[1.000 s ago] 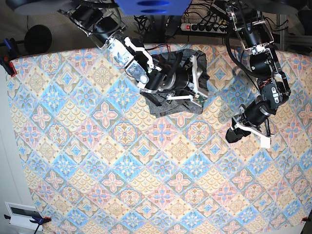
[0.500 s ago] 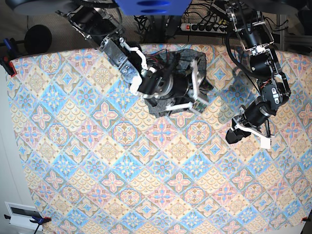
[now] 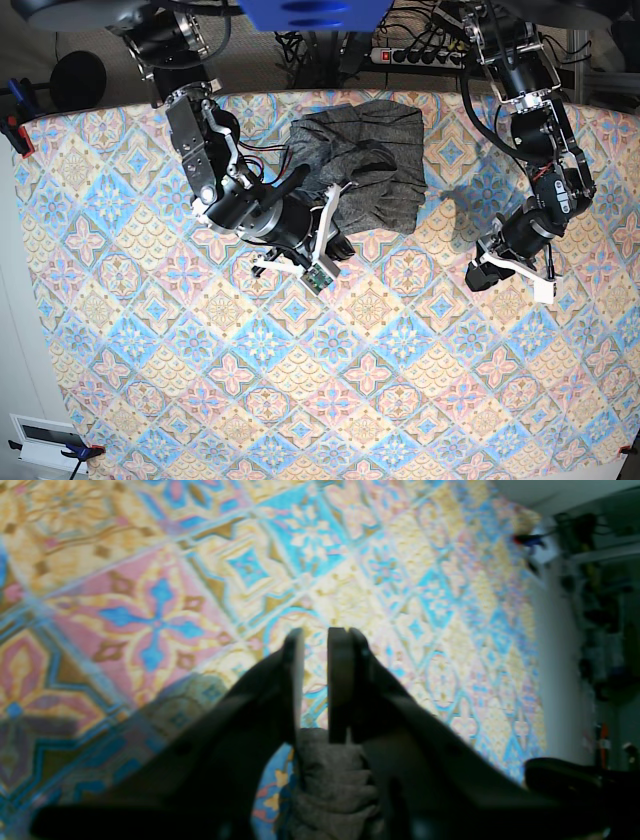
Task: Layout the t-shirt on the table in an organized manner, then fold the t-shirt properly
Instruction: 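Press the folded stack with the right gripper and release it, then lift the right gripper off the folded shirt and move it aside, then press down on the top of the grey shirt stack with the right gripper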
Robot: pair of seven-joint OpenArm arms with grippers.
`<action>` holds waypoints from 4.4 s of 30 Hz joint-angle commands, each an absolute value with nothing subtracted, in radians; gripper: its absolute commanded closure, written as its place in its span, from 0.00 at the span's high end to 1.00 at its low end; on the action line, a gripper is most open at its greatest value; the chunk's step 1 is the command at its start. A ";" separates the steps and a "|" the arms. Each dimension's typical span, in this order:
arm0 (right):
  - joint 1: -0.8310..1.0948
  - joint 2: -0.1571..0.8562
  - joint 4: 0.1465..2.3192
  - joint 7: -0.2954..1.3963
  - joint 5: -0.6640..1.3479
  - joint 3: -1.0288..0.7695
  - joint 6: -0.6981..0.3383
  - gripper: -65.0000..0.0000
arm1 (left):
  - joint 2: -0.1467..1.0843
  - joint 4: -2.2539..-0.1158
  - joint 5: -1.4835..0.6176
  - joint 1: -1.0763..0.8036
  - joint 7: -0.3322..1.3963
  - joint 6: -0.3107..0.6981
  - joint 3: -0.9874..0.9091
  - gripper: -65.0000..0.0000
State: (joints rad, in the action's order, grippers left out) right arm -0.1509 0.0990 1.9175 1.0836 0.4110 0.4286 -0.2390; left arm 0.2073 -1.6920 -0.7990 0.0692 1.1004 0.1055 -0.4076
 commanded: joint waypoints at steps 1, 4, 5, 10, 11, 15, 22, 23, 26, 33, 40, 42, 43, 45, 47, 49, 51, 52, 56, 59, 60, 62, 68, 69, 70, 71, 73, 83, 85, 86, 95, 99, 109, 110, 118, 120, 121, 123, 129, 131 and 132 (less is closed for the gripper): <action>-0.170 0.107 1.936 1.061 0.423 0.418 -0.243 0.00 | 0.217 -1.707 -0.812 0.087 1.081 0.114 -0.410 0.14; -0.170 0.139 1.933 1.061 0.423 0.420 -0.243 0.00 | 0.217 -1.707 -0.809 0.088 1.081 0.114 -0.410 0.14; -0.170 0.147 1.931 1.061 0.421 0.420 -0.243 0.00 | 0.217 -1.707 -0.809 0.090 1.081 0.114 -0.410 0.14; -0.162 0.168 1.926 1.066 0.257 0.426 -0.243 0.00 | 0.217 -1.707 -0.806 0.107 1.081 0.114 -0.407 0.14; -0.145 0.166 1.923 1.066 0.203 0.426 -0.243 0.00 | 0.217 -1.707 -0.806 0.107 1.081 0.114 -0.407 0.14; -0.094 0.163 1.900 1.066 0.031 0.427 -0.243 0.00 | 0.217 -1.707 -0.800 0.107 1.081 0.114 -0.404 0.14; -0.030 0.165 1.868 1.066 -0.033 0.427 -0.243 0.00 | 0.217 -1.707 -0.773 0.107 1.081 0.114 -0.404 0.14; -0.021 0.165 1.870 1.066 -0.033 0.427 -0.243 0.00 | 0.217 -1.707 -0.773 0.107 1.081 0.114 -0.404 0.14; 0.012 0.165 1.879 1.067 -0.033 0.429 -0.245 0.00 | 0.217 -1.707 -0.773 0.107 1.081 0.114 -0.404 0.14; 0.028 0.166 1.879 1.098 -0.033 0.581 -0.245 0.00 | 0.217 -1.707 -0.773 0.107 1.081 0.114 -0.404 0.14; 0.033 0.166 1.879 1.119 -0.033 0.697 -0.245 0.00 | 0.217 -1.707 -0.773 0.107 1.081 0.114 -0.404 0.14; 0.030 0.162 1.880 1.119 -0.033 0.728 -0.245 0.00 | 0.217 -1.707 -0.773 0.107 1.081 0.114 -0.404 0.14; 0.028 0.160 1.882 1.116 -0.033 0.743 -0.245 0.00 | 0.217 -1.707 -0.773 0.107 1.081 0.114 -0.404 0.14; 0.021 0.157 1.896 1.112 -0.033 0.766 -0.245 0.00 | 0.217 -1.707 -0.773 0.107 1.081 0.114 -0.404 0.14; 0.015 0.147 1.914 1.113 -0.033 0.776 -0.245 0.00 | 0.217 -1.707 -0.773 0.107 1.081 0.114 -0.404 0.14; 0.013 0.145 1.928 1.110 -0.033 0.771 -0.245 0.00 | 0.217 -1.707 -0.773 0.107 1.081 0.114 -0.404 0.14; 0.012 0.128 1.942 1.110 -0.035 0.766 -0.245 0.00 | 0.217 -1.707 -0.773 0.107 1.081 0.114 -0.404 0.14; 0.010 0.119 1.945 1.109 -0.036 0.766 -0.245 0.00 | 0.217 -1.707 -0.773 0.107 1.081 0.114 -0.404 0.14; -0.027 0.113 1.946 1.109 -0.036 0.769 -0.245 0.00 | 0.217 -1.707 -0.773 0.107 1.081 0.114 -0.404 0.14; -0.031 0.099 1.946 1.107 -0.036 0.776 -0.245 0.00 | 0.217 -1.707 -0.773 0.107 1.081 0.114 -0.404 0.14; -0.031 0.088 1.945 1.107 -0.036 0.776 -0.245 0.00 | 0.217 -1.707 -0.773 0.107 1.081 0.114 -0.404 0.14; -0.031 0.073 1.940 1.107 -0.036 0.777 -0.245 0.00 | 0.217 -1.707 -0.773 0.107 1.081 0.114 -0.404 0.14; -0.061 0.068 1.940 1.109 -0.035 0.865 -0.245 0.00 | 0.217 -1.707 -0.773 0.107 1.081 0.114 -0.404 0.14; -0.070 0.067 1.939 1.109 -0.035 0.881 -0.245 0.00 | 0.217 -1.707 -0.773 0.107 1.081 0.114 -0.404 0.14; -0.077 0.058 1.939 1.109 -0.035 0.900 -0.245 0.00 | 0.217 -1.707 -0.773 0.107 1.081 0.114 -0.404 0.14; -0.081 0.045 1.939 1.109 -0.035 0.912 -0.245 0.00 | 0.217 -1.707 -0.773 0.107 1.081 0.114 -0.404 0.14; -0.087 0.018 1.926 1.109 -0.035 0.929 -0.245 0.00 | 0.217 -1.707 -0.773 0.107 1.081 0.114 -0.404 0.14; -0.110 -0.038 1.733 0.943 -0.035 0.926 -0.245 0.00 | 0.217 -1.707 -0.773 0.105 1.081 0.114 -0.406 0.14; -0.114 -0.038 1.692 0.894 -0.035 0.921 -0.245 0.00 | 0.217 -1.707 -0.773 0.104 1.081 0.114 -0.407 0.14; -0.116 -0.039 1.678 0.874 -0.035 0.920 -0.245 0.00 | 0.217 -1.707 -0.773 0.102 1.081 0.114 -0.407 0.14; -0.122 -0.039 1.827 0.860 -0.039 0.788 -0.243 0.00 | 0.217 -1.698 -0.773 0.104 1.081 0.114 -0.407 0.14; -0.120 -0.039 1.925 0.862 -0.039 0.704 -0.242 0.00 | 0.220 -1.633 -0.776 0.107 1.081 0.114 -0.409 0.14; 0.042 -0.033 1.975 0.992 -0.039 0.616 -0.242 0.03 | 0.223 -1.569 -0.776 0.119 1.081 0.114 -0.409 0.14; 0.062 -0.027 1.977 1.004 -0.041 0.616 -0.242 0.05 | 0.223 -1.569 -0.776 0.124 1.081 0.114 -0.409 0.14; 0.139 0.110 1.997 1.064 -0.042 0.619 -0.242 0.10 | 0.237 -1.567 -0.773 0.127 1.087 0.114 -0.390 0.14; 0.140 0.111 2.000 1.064 -0.042 0.616 -0.242 0.10 | 0.242 -1.567 -0.773 0.125 1.084 0.114 -0.363 0.14; 0.140 0.111 2.000 1.066 -0.042 0.616 -0.242 0.10 | 0.242 -1.567 -0.773 0.124 1.084 0.114 -0.355 0.14; 0.140 0.111 2.000 1.066 -0.042 0.616 -0.242 0.10 | 0.242 -1.567 -0.773 0.122 1.084 0.114 -0.349 0.14; 0.142 0.111 2.000 1.095 -0.042 0.622 -0.242 0.10 | 0.242 -1.567 -0.773 0.120 1.084 0.114 -0.349 0.14; 0.140 0.111 2.000 1.129 -0.042 0.625 -0.242 0.08 | 0.242 -1.567 -0.773 0.120 1.084 0.114 -0.348 0.14; 0.139 0.111 2.000 1.136 -0.042 0.630 -0.242 0.07 | 0.242 -1.567 -0.771 0.120 1.084 0.114 -0.348 0.14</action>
State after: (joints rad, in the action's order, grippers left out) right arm 0.1486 0.1143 1.9816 1.1488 -0.0456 0.6285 -0.2420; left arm 0.2306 -1.5524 -0.7578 0.1028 1.1000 0.1070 -0.3466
